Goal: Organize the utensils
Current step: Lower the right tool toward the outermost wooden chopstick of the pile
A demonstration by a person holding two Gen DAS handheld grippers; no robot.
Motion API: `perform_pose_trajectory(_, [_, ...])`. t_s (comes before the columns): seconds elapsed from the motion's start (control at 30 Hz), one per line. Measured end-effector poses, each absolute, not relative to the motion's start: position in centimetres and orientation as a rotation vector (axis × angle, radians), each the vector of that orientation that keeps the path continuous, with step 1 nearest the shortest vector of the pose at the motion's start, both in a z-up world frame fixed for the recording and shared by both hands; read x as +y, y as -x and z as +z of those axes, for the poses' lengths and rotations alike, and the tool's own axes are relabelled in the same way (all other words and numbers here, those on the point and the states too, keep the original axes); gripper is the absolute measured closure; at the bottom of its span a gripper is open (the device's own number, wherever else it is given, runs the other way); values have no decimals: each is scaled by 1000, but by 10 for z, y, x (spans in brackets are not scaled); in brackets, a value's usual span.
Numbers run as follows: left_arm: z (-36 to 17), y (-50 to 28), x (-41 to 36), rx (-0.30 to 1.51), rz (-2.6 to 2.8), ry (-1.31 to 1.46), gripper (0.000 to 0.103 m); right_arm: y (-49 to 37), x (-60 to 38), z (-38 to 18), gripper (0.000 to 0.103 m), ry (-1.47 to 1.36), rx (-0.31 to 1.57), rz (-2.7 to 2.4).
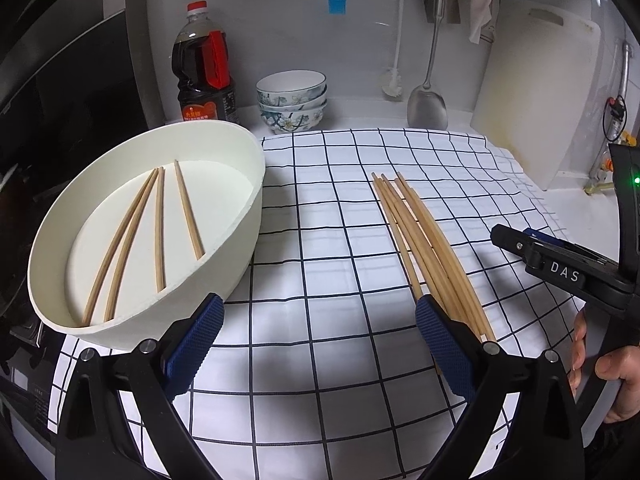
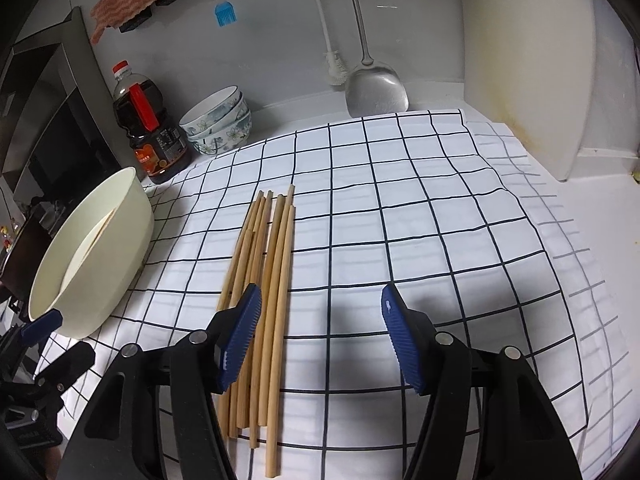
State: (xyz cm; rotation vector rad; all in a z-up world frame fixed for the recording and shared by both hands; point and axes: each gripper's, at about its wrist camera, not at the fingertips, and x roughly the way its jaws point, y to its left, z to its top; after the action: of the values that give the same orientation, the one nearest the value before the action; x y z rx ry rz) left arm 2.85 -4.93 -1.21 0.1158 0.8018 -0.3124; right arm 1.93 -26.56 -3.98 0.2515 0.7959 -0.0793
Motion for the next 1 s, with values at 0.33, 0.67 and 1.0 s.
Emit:
perform_pose_trajectory(0.33, [-19,-36,-52,815,-295,-124,8,-29,-258,-58,43,-195,880,-53])
perform_pose_trajectory(0.67, [-25,-46,-52,845,-288,-110,8,-34,-252,-70,43,-159,944,-52])
perform_pose_trajectory(1.0, [-31,-48,-58,862,-290,-124,8,-35,-245,-76,42,-92,972,-60])
